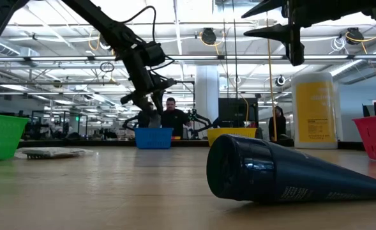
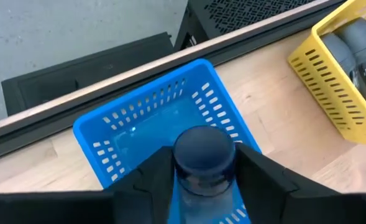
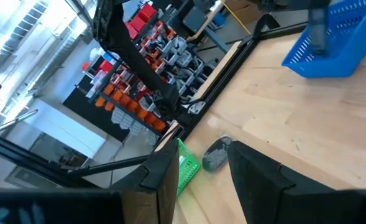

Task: Pick & Place Travel size toiletries
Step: Put the blue shave cream into the blue bin

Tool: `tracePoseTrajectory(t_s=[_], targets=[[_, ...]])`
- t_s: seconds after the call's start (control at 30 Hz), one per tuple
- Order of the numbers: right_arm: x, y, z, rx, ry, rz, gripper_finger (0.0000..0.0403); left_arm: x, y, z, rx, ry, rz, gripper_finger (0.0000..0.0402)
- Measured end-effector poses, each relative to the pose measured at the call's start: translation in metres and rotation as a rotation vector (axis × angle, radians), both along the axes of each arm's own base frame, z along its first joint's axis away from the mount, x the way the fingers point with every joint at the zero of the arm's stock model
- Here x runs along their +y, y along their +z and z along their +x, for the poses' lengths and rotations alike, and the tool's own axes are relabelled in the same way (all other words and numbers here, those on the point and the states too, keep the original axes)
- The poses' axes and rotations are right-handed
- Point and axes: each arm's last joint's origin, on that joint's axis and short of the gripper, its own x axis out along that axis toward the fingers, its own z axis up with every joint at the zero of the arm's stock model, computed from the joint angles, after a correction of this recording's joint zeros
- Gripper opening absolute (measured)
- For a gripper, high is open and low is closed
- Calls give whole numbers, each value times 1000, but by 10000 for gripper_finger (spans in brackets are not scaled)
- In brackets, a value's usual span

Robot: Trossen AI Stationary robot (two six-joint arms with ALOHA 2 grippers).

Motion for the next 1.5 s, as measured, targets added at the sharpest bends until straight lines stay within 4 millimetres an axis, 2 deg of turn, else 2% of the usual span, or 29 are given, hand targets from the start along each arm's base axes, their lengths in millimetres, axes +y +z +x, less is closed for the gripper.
tracePoseTrajectory(t_s=[0.23, 0.4, 0.53, 0.63, 0.83, 1.03, 1.13, 1.27, 1.5], targets=[[2, 14, 2, -47, 47, -113, 130, 0, 0, -1, -13, -7, -21, 239], [6, 37, 7, -77, 124, -250, 130, -4, 5, 0, -77, -69, -88, 266], [9, 47, 9, -69, 181, -316, 130, -17, 24, 0, -112, -98, -59, 268], [11, 53, 11, -51, 242, -339, 130, -32, 46, -1, -148, -120, -11, 268], [17, 68, 11, 49, 331, -413, 130, -78, 94, -7, -234, -184, 60, 269], [25, 83, 7, 145, 397, -515, 130, -139, 124, -19, -228, -238, 81, 269], [28, 88, 5, 187, 426, -551, 130, -169, 130, -23, -195, -243, 77, 269], [32, 82, 9, 277, 529, -585, 130, -205, 128, -23, -153, -244, 53, 269], [46, 52, 30, 399, 748, -612, 130, -265, 123, -19, -157, -223, 17, 269]])
